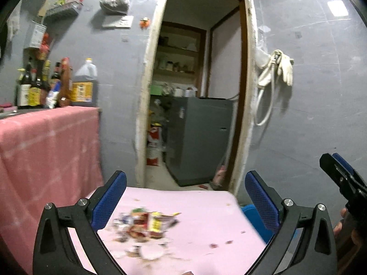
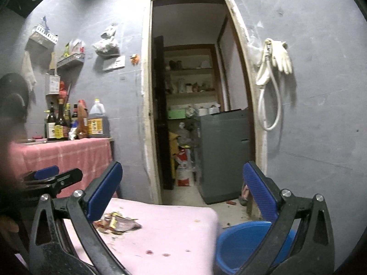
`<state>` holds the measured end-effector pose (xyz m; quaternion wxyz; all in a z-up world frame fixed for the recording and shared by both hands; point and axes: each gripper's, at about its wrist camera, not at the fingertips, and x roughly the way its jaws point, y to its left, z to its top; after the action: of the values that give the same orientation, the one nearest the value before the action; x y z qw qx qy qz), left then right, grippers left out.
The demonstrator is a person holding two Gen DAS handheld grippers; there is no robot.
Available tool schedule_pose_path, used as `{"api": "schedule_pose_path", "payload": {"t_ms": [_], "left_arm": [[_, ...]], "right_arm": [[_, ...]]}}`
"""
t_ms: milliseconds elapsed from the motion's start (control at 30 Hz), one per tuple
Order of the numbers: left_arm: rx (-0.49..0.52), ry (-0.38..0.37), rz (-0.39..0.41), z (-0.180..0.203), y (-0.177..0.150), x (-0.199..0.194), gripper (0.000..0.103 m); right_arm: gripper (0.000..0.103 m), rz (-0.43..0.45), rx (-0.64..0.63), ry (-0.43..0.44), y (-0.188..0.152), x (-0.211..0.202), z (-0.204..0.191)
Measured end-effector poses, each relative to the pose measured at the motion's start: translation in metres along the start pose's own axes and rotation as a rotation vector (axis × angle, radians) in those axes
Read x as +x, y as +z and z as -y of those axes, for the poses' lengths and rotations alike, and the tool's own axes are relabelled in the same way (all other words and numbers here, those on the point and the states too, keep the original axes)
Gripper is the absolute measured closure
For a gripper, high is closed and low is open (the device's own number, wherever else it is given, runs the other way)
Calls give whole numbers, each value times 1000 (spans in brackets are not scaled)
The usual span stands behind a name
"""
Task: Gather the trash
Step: 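Grasp white foil with left tool while right tool grasps yellow packet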
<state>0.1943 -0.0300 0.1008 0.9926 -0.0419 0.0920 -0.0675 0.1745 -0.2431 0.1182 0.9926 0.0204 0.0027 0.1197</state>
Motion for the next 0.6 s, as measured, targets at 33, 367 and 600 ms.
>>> {"api": "schedule_pose_path", "payload": {"t_ms": [33, 367, 600], "left_arm": [[-1, 19, 4, -8, -1, -5, 2], [-32, 124, -30, -73, -21, -10, 2], [-77, 151, -145, -108, -55, 7, 2]], "right_arm": [[0, -1, 3, 9, -1, 2, -5], [0, -78, -4, 93, -25, 36, -43], [0, -194, -33, 150, -55, 69, -59]]}}
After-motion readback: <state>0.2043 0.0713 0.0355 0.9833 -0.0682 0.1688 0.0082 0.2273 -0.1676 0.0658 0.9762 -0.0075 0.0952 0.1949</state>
